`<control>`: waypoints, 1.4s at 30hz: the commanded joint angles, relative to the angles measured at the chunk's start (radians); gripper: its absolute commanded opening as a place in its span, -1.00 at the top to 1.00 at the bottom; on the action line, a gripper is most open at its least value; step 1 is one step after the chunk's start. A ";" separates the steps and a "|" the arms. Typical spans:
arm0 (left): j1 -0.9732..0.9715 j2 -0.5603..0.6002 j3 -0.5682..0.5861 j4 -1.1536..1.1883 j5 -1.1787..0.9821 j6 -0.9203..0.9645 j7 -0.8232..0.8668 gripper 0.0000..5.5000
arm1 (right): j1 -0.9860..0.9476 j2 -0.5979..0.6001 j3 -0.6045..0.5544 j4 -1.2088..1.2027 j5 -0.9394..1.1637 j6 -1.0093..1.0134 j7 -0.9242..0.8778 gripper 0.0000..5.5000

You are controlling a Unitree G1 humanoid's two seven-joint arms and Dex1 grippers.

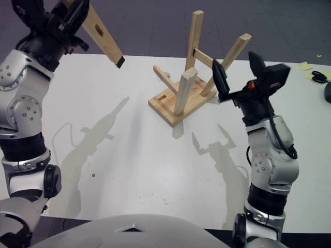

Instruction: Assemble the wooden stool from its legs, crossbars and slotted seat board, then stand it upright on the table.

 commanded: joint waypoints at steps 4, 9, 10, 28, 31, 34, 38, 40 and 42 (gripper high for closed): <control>-0.049 -0.094 -0.051 0.147 -0.005 -0.016 -0.073 0.62 | -0.046 -0.032 0.166 -0.072 0.064 0.080 0.041 -0.96; -0.111 -0.145 -0.100 0.290 0.027 -0.057 -0.148 0.62 | -0.046 -0.061 0.222 0.012 -0.054 0.038 0.076 -0.89; -0.119 -0.151 -0.105 0.308 0.028 -0.057 -0.162 0.62 | -0.043 -0.062 0.228 0.023 -0.069 0.036 0.077 -0.86; -0.166 -0.226 -0.126 0.509 0.139 -0.175 -0.203 0.62 | -0.007 -0.055 0.305 0.043 -0.171 0.076 0.049 0.19; -0.168 -0.231 -0.122 0.530 0.137 -0.170 -0.208 0.62 | -0.009 -0.058 0.299 0.042 -0.184 0.074 0.046 0.19; -0.158 -0.250 -0.114 0.538 0.115 -0.156 -0.220 0.62 | -0.006 -0.062 0.294 0.041 -0.186 0.075 0.051 0.19; -0.187 -0.273 -0.078 0.649 0.101 -0.201 -0.234 0.62 | 0.007 -0.060 0.283 0.040 -0.181 0.068 0.056 0.20; -0.209 -0.280 -0.060 0.705 0.096 -0.213 -0.243 0.62 | 0.013 -0.059 0.281 0.040 -0.181 0.064 0.059 0.20; -0.228 -0.279 -0.043 0.736 0.087 -0.209 -0.252 0.62 | 0.012 -0.059 0.283 0.046 -0.184 0.060 0.065 0.20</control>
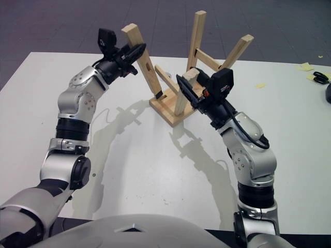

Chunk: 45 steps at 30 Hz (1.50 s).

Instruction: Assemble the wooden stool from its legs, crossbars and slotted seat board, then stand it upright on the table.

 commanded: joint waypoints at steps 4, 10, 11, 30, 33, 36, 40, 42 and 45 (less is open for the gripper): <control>-0.100 -0.005 0.078 0.093 -0.060 0.014 -0.038 0.62 | 0.020 -0.006 -0.002 0.010 0.011 0.019 0.022 0.20; -0.133 0.011 0.108 0.139 -0.070 0.017 -0.064 0.62 | 0.007 -0.013 -0.024 0.000 0.057 0.057 0.038 0.20; -0.129 0.012 0.108 0.132 -0.069 0.022 -0.065 0.62 | 0.007 -0.013 -0.026 -0.009 0.065 0.065 0.036 0.20; 0.036 0.057 0.058 -0.130 -0.047 0.232 -0.025 0.62 | 0.025 -0.003 -0.029 -0.083 0.075 0.099 -0.016 0.20; 0.029 0.036 0.080 -0.106 -0.056 0.227 -0.004 0.62 | 0.026 0.000 -0.019 -0.078 0.067 0.092 -0.015 0.20; 0.009 0.019 0.108 -0.072 -0.076 0.215 0.005 0.62 | 0.027 0.003 -0.011 -0.074 0.064 0.089 -0.011 0.20; -0.013 0.025 0.112 -0.036 -0.087 0.225 -0.021 0.62 | 0.029 0.003 -0.004 -0.070 0.060 0.084 -0.006 0.20; -0.011 0.041 0.079 -0.034 -0.064 0.225 -0.054 0.62 | 0.030 0.004 -0.002 -0.070 0.059 0.083 -0.007 0.20; -0.002 0.063 0.024 -0.034 -0.010 0.196 -0.081 0.62 | 0.031 0.006 -0.001 -0.071 0.057 0.079 -0.012 0.20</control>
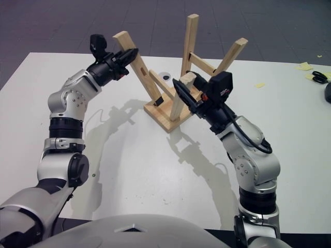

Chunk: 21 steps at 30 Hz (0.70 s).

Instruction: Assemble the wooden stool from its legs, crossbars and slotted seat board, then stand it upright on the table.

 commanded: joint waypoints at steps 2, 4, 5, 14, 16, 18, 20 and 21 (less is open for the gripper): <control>-0.010 0.034 -0.073 0.011 0.074 -0.035 -0.034 0.62 | 0.004 0.003 0.007 0.014 -0.010 0.002 -0.003 0.21; -0.013 0.038 -0.082 0.017 0.091 -0.056 -0.029 0.62 | 0.004 0.003 0.008 0.016 -0.014 -0.002 -0.003 0.21; -0.015 0.038 -0.081 0.020 0.091 -0.059 -0.028 0.62 | 0.005 0.002 0.009 0.016 -0.016 -0.003 -0.003 0.21; 0.005 0.059 -0.103 -0.028 0.080 -0.009 -0.054 0.62 | 0.008 0.001 0.012 0.018 -0.027 -0.012 -0.004 0.21; 0.017 0.063 -0.108 -0.059 0.066 0.024 -0.067 0.62 | 0.008 0.001 0.011 0.021 -0.028 -0.014 -0.005 0.21; 0.017 0.072 -0.108 -0.079 0.057 0.046 -0.072 0.62 | 0.008 0.000 0.011 0.023 -0.030 -0.016 -0.005 0.21; 0.010 0.081 -0.100 -0.093 0.046 0.067 -0.072 0.62 | 0.010 0.000 0.011 0.023 -0.032 -0.018 -0.006 0.21; 0.007 0.084 -0.100 -0.098 0.043 0.072 -0.073 0.62 | 0.011 0.000 0.011 0.023 -0.032 -0.019 -0.006 0.21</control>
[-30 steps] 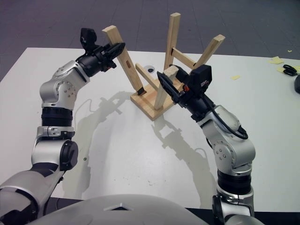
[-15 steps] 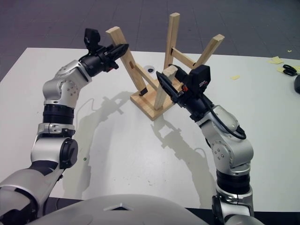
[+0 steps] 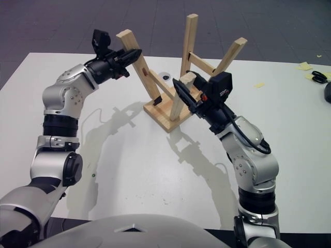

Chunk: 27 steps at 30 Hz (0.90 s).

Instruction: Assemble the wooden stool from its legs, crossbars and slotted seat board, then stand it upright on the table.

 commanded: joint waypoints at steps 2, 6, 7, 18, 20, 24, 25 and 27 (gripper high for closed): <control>0.005 0.022 -0.011 -0.043 -0.010 0.067 -0.020 0.62 | 0.010 0.000 0.003 0.013 -0.014 0.007 -0.008 0.21; -0.015 0.005 0.020 -0.070 -0.044 0.104 0.003 0.62 | 0.011 0.004 0.007 0.018 -0.017 0.002 -0.011 0.22; -0.021 0.007 0.020 -0.073 -0.036 0.098 0.005 0.62 | 0.011 0.005 0.008 0.018 -0.018 0.001 -0.011 0.22; 0.004 0.003 -0.008 -0.085 -0.022 0.118 0.002 0.62 | 0.011 0.011 0.014 0.026 -0.031 -0.011 -0.013 0.22; 0.015 0.010 -0.027 -0.090 -0.014 0.115 -0.018 0.62 | 0.010 0.012 0.013 0.027 -0.033 -0.012 -0.013 0.22; 0.009 0.012 -0.034 -0.081 -0.013 0.118 -0.025 0.62 | 0.011 0.013 0.011 0.028 -0.036 -0.015 -0.014 0.22; 0.006 0.011 -0.034 -0.078 -0.013 0.117 -0.024 0.62 | 0.011 0.014 0.011 0.028 -0.036 -0.015 -0.014 0.22; 0.004 0.010 -0.033 -0.072 -0.014 0.117 -0.024 0.62 | 0.011 0.015 0.012 0.029 -0.038 -0.017 -0.015 0.22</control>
